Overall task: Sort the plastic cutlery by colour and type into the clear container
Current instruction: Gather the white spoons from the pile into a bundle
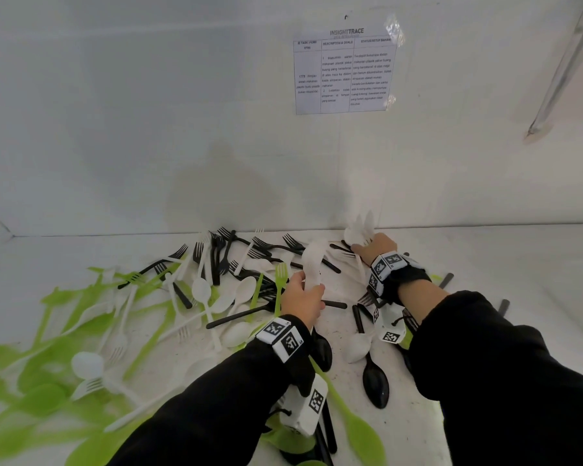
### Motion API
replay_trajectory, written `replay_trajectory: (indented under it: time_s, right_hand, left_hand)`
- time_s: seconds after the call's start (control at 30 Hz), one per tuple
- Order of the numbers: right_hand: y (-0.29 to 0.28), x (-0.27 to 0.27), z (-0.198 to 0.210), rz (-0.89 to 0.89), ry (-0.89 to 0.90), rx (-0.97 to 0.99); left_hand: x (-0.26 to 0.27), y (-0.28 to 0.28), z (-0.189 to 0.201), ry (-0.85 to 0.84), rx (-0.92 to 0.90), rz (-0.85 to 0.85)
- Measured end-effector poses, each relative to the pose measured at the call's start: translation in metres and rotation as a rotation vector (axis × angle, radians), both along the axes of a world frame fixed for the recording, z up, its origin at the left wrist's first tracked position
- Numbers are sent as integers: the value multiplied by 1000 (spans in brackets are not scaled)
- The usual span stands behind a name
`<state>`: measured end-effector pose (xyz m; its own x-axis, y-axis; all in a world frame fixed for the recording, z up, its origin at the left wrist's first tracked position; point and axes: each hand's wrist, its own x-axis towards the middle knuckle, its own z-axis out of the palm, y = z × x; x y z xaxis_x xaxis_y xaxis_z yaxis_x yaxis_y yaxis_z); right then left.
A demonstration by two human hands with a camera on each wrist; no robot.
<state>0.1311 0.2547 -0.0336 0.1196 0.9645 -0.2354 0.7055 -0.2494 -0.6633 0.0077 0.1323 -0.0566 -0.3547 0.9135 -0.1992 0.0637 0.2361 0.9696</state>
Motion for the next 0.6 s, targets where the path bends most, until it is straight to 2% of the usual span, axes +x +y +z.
replay_trajectory:
  time_s: [0.13, 0.33, 0.6]
  right_hand:
    - [1, 1, -10, 56, -217, -52]
    - [-8, -5, -6, 166, -390, -81]
    - [-11, 1, 11, 118, -151, -77]
  left_hand:
    - [-1, 0, -1, 10, 2, -4]
    - [-3, -1, 0, 5, -6, 1]
    - [-6, -5, 3, 37, 12, -2]
